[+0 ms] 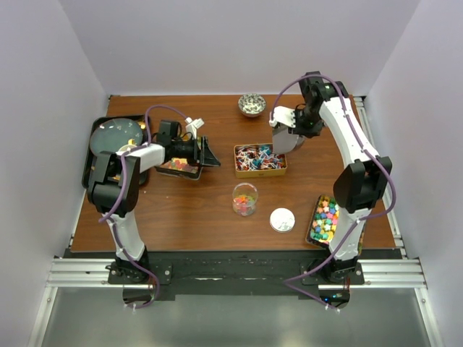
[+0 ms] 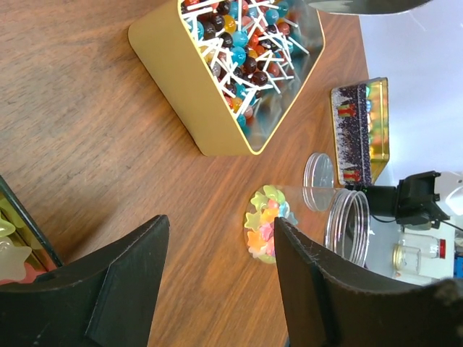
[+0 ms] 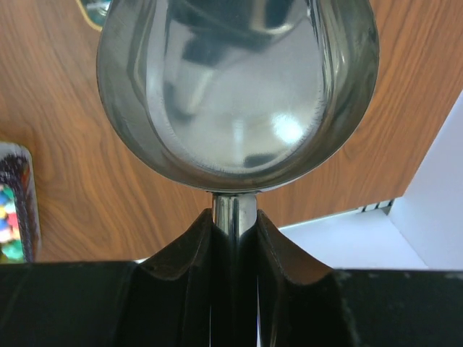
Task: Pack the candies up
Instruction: Scoop the fake candies from the storage box.
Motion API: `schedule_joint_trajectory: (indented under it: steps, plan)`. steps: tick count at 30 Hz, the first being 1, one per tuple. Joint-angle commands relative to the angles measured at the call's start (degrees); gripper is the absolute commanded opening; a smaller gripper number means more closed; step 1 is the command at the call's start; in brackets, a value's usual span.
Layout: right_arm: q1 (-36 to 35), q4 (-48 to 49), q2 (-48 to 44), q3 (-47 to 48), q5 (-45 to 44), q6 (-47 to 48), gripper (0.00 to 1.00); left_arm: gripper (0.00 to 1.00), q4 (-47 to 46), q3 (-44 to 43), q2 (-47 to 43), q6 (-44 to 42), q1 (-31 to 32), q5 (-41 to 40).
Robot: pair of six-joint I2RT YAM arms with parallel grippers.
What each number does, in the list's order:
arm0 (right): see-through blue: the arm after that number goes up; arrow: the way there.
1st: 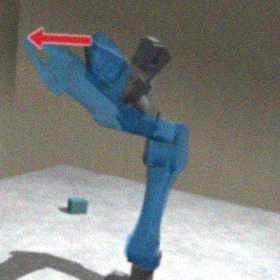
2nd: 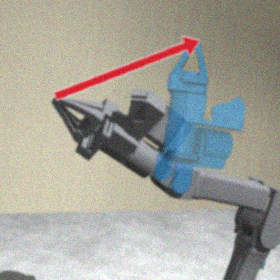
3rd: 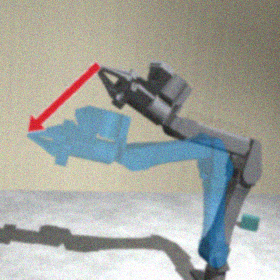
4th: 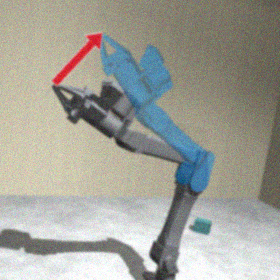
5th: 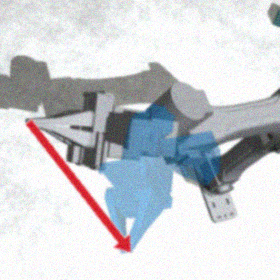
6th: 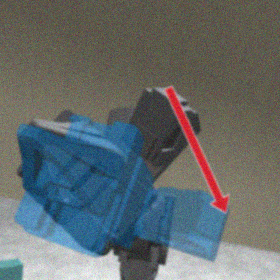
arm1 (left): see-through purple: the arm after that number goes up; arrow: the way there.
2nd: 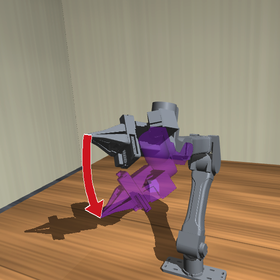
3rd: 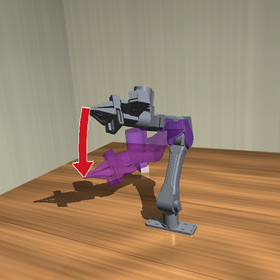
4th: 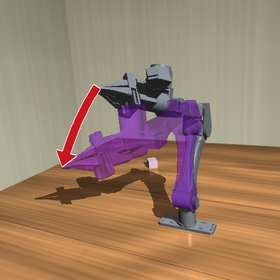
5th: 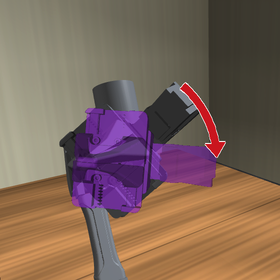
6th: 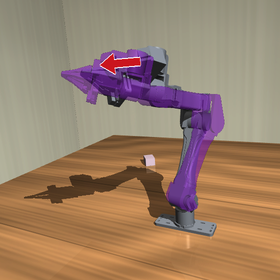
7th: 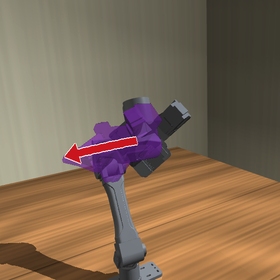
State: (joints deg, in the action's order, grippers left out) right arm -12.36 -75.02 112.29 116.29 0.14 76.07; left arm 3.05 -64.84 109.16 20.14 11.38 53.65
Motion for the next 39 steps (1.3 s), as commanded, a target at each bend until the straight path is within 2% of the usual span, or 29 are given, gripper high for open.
schedule_joint_trajectory:
  steps: [1, 6, 14, 20, 39]
  plan:
    - [-2.13, -0.49, -4.88, -3.77, -4.53, 5.92, 0.00, 0.64, 2.22, -0.90, 1.31, -2.30, 0.40, -4.16]
    - [-4.42, 5.68, -8.75, -12.13, -6.99, 7.25, 0.00, 0.63, 1.87, -1.52, 2.46, -1.68, 0.93, -4.25]
    - [-7.50, 7.87, -7.09, -13.11, -13.05, 5.23, 0.00, 0.62, 1.43, -0.73, 3.42, -1.42, 2.77, -5.22]
    - [-8.82, 5.42, -4.36, -11.09, -16.23, 3.47, 0.00, 0.60, 0.56, -0.02, 5.88, -0.28, 5.41, -6.88]
    - [-11.01, 4.27, 1.18, -12.66, -5.68, -14.72, 0.00, 0.54, -4.37, -3.27, 14.23, 4.12, 9.63, -3.55]
